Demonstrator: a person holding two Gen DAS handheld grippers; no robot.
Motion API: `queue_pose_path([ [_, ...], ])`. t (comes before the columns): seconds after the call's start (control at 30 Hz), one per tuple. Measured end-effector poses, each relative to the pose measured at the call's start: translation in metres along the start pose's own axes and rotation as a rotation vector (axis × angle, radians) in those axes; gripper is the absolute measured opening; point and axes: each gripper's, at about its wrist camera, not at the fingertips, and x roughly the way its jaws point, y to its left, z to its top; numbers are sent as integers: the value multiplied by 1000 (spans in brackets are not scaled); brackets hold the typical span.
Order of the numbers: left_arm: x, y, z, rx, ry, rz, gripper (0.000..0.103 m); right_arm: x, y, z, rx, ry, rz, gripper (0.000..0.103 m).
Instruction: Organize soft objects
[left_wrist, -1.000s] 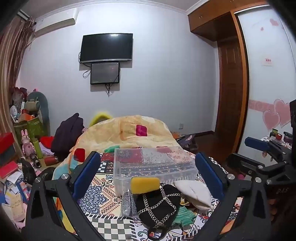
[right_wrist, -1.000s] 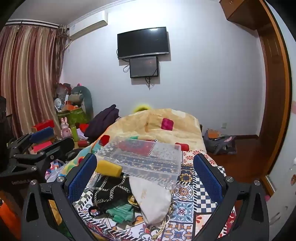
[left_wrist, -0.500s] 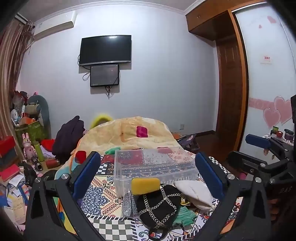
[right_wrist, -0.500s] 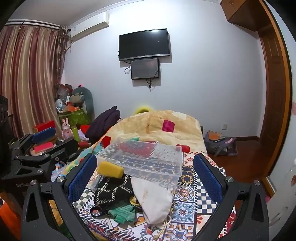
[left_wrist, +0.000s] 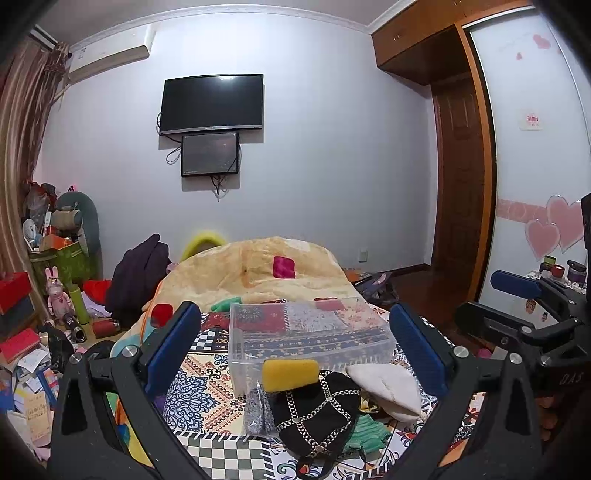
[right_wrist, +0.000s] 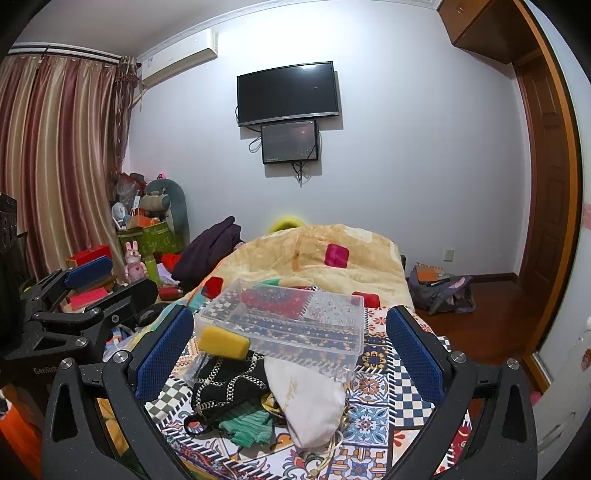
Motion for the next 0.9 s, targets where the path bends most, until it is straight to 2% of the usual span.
queue_pose_path([
  [0.9,-2,2,1,-9,-2,0,103,-6,1,3,9,-24,-1,103],
])
